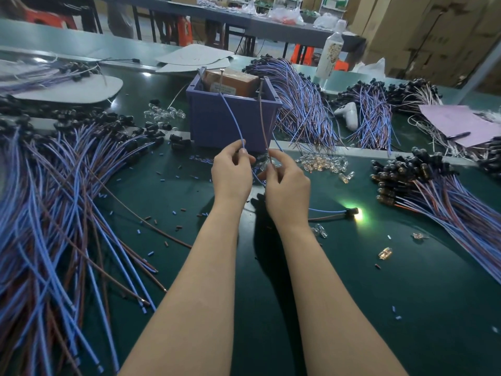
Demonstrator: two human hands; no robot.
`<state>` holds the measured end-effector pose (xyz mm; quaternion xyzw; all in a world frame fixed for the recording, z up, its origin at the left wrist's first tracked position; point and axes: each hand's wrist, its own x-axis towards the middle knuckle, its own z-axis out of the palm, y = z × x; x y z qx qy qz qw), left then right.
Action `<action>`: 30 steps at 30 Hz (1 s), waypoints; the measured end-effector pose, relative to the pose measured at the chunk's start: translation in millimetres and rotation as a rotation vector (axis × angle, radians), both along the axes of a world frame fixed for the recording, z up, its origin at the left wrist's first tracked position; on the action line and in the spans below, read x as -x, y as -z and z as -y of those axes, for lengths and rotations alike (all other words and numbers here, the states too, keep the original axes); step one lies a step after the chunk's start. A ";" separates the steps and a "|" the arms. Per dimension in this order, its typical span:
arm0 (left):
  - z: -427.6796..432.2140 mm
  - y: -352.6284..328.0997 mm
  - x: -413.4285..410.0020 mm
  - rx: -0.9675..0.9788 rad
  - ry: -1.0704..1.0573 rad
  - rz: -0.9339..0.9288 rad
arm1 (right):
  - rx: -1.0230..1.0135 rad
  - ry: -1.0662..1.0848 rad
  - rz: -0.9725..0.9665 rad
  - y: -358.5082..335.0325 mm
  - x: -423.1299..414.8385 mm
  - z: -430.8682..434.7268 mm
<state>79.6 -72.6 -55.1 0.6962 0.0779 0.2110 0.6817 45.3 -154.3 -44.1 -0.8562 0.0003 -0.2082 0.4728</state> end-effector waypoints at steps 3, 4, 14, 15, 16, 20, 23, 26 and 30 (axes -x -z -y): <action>-0.2 -1.0 0.2 -0.006 0.006 0.000 | 0.003 -0.003 0.008 -0.6 1.2 -1.4; -0.1 -1.2 0.5 -0.005 0.011 0.000 | 0.002 -0.005 0.007 -0.7 1.1 -1.6; 0.1 -7.6 7.6 0.049 0.043 -0.011 | -0.001 -0.020 0.005 -1.3 1.4 -0.6; 0.9 -10.2 8.7 0.051 0.060 -0.018 | 0.001 -0.027 0.010 -2.7 2.3 -0.6; 1.8 -13.8 10.0 0.037 0.083 -0.028 | 0.003 -0.042 0.018 -3.9 3.3 -0.6; 7.6 -41.2 17.5 -0.099 0.148 0.008 | 0.001 -0.103 0.052 -15.8 10.4 3.7; 18.2 -78.7 24.1 -0.211 0.129 0.186 | 0.124 -0.047 0.135 -32.1 12.0 19.8; 44.8 -116.3 38.0 -0.315 0.242 0.377 | 0.134 0.054 0.195 -55.2 14.5 46.1; 91.5 -124.3 51.9 -0.370 0.163 0.365 | -0.094 0.244 0.356 -79.5 26.1 93.2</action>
